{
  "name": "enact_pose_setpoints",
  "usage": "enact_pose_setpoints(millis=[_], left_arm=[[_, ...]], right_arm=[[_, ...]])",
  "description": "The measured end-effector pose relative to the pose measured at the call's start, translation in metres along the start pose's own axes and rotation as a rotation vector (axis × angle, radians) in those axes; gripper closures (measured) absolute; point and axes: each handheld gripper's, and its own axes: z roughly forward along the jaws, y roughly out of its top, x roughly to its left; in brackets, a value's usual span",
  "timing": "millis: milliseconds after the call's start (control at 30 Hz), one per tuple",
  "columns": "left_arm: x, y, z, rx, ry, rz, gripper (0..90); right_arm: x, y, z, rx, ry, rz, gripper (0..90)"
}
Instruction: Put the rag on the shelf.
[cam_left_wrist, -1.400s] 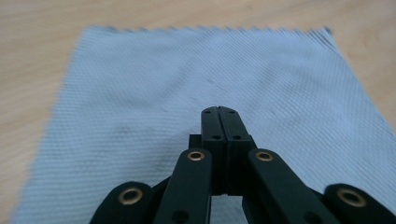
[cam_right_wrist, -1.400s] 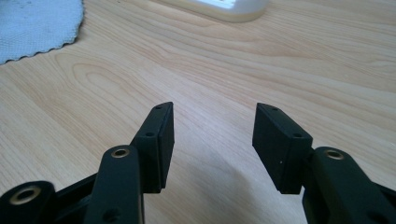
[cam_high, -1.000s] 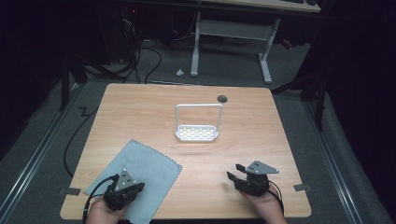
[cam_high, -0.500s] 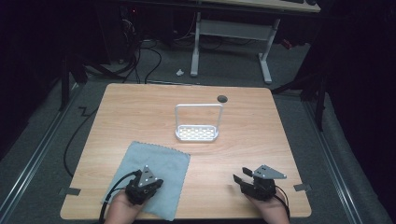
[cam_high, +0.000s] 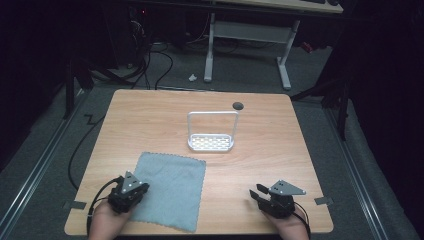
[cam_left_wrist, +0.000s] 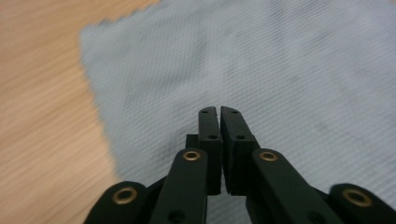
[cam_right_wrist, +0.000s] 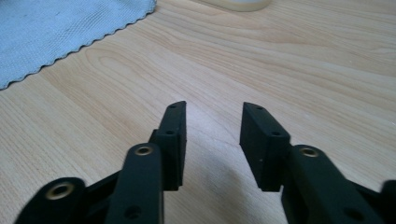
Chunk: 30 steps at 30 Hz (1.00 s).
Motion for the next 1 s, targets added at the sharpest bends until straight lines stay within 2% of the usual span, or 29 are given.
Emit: enact_pose_setpoints(millis=[33,67,100,133,233,333,367,400,433,467,500,567,600,633,667,800,900,967,1000], left_arm=[[0.0,0.0,0.0,0.0,0.0,0.0,89.3],[0.002,-0.002,0.001,0.01,-0.002,-0.007,89.6],[0.002,-0.003,0.001,0.002,-0.006,-0.01,89.6],[0.0,-0.002,0.002,0.004,-0.003,-0.005,89.7],[-0.004,-0.002,0.003,-0.003,-0.017,0.003,89.7],[-0.013,0.001,0.006,-0.009,-0.03,0.021,89.7],[-0.016,0.002,0.006,-0.007,-0.032,0.031,89.7],[-0.017,0.002,0.006,-0.007,-0.036,0.033,89.7],[-0.021,0.003,0.008,-0.015,-0.069,0.028,89.6],[-0.021,0.003,0.008,-0.015,-0.069,0.028,89.6],[-0.023,0.003,0.008,-0.02,-0.086,0.023,89.6],[-0.028,0.005,0.009,-0.019,-0.093,0.037,89.6],[-0.03,0.006,0.01,-0.017,-0.093,0.052,89.6],[-0.032,0.006,0.01,-0.018,-0.097,0.06,89.5],[-0.034,0.007,0.011,-0.021,-0.106,0.066,89.5],[-0.034,0.008,0.012,-0.023,-0.113,0.064,89.4],[-0.035,0.007,0.012,-0.024,-0.114,0.068,88.9],[-0.035,0.007,0.012,-0.024,-0.115,0.067,88.8],[-0.035,0.007,0.012,-0.028,-0.129,0.059,88.8]], right_arm=[[0.0,0.0,0.0,0.0,0.0,0.0,67.1],[0.003,0.003,0.002,0.002,0.0,-0.019,78.0],[0.003,0.003,0.002,0.002,0.0,-0.019,78.0],[0.007,0.007,0.005,0.015,-0.002,-0.041,89.5],[0.012,0.01,0.008,0.021,0.012,-0.064,90.0],[0.026,0.017,0.017,0.023,0.066,-0.061,90.0],[0.026,0.017,0.017,0.023,0.066,-0.061,90.0],[0.031,0.02,0.021,0.021,0.078,-0.069,90.0],[0.044,0.027,0.027,0.022,0.082,-0.115,90.0],[0.05,0.03,0.03,0.026,0.101,-0.12,90.0],[0.05,0.03,0.03,0.026,0.101,-0.12,90.0],[0.06,0.039,0.041,0.023,0.135,-0.127,90.0],[0.06,0.039,0.041,0.023,0.135,-0.127,90.0],[0.064,0.044,0.049,0.026,0.15,-0.122,90.0],[0.07,0.052,0.064,0.049,0.147,-0.148,90.0],[0.081,0.061,0.09,0.095,0.162,-0.159,90.0],[0.087,0.061,0.1,0.125,0.154,-0.191,90.0],[0.086,0.061,0.099,0.128,0.157,-0.182,90.0],[0.085,0.061,0.098,0.134,0.151,-0.191,90.0]])
